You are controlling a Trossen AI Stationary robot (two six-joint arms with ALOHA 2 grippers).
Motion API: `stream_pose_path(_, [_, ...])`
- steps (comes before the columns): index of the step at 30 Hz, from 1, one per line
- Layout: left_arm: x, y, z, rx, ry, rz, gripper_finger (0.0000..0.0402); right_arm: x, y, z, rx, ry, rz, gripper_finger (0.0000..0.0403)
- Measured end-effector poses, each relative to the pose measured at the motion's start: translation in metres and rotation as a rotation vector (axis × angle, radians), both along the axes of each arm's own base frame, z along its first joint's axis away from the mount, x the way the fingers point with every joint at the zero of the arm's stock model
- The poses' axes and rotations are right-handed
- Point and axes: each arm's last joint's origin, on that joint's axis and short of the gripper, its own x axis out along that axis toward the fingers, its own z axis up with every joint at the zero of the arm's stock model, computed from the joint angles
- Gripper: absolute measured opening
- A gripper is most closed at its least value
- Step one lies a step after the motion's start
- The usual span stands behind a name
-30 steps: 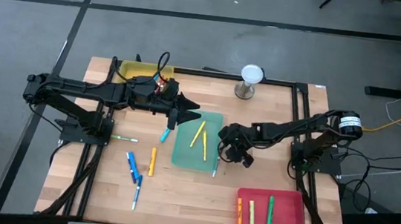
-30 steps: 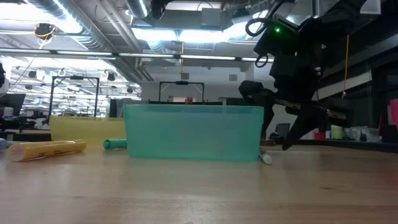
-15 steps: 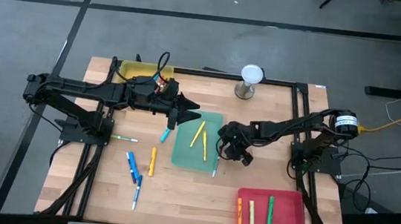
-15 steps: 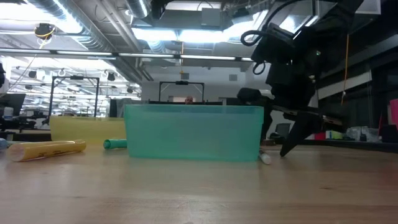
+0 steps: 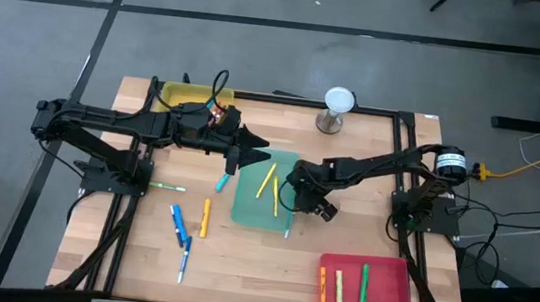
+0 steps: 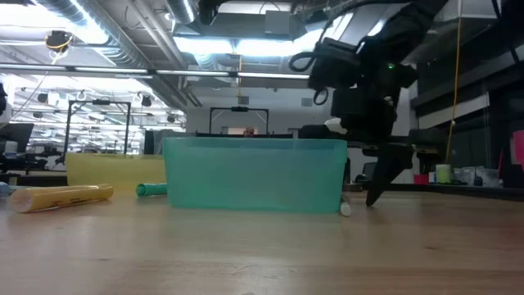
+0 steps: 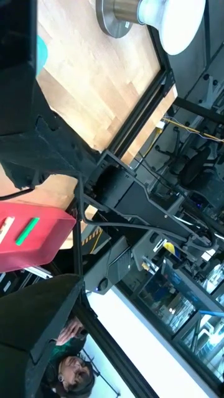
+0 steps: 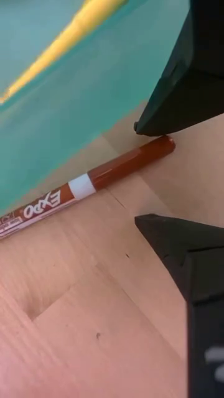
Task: Pick & Place Markers
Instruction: Put the brown marker pen into the yellow bin
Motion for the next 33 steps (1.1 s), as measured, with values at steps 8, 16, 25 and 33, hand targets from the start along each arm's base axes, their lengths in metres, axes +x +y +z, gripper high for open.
stream_pose_path(8, [0.0,0.0,0.0,0.0,0.0,0.0,0.0267,0.002,-0.003,0.006,0.008,0.091,-0.002,0.0171])
stream_pose_path(16, [0.0,0.0,0.0,-0.002,0.0,-0.017,0.0267,-0.005,-0.002,0.005,0.029,0.169,-0.031,0.0097])
stream_pose_path(25, [0.0,-0.001,0.0,-0.003,-0.001,-0.027,0.0267,-0.005,-0.001,0.005,0.04,0.184,-0.065,0.0038])
stream_pose_path(33, [0.0,-0.001,0.0,-0.003,-0.001,-0.027,0.0267,-0.006,-0.001,0.005,0.043,0.187,-0.077,0.0043])
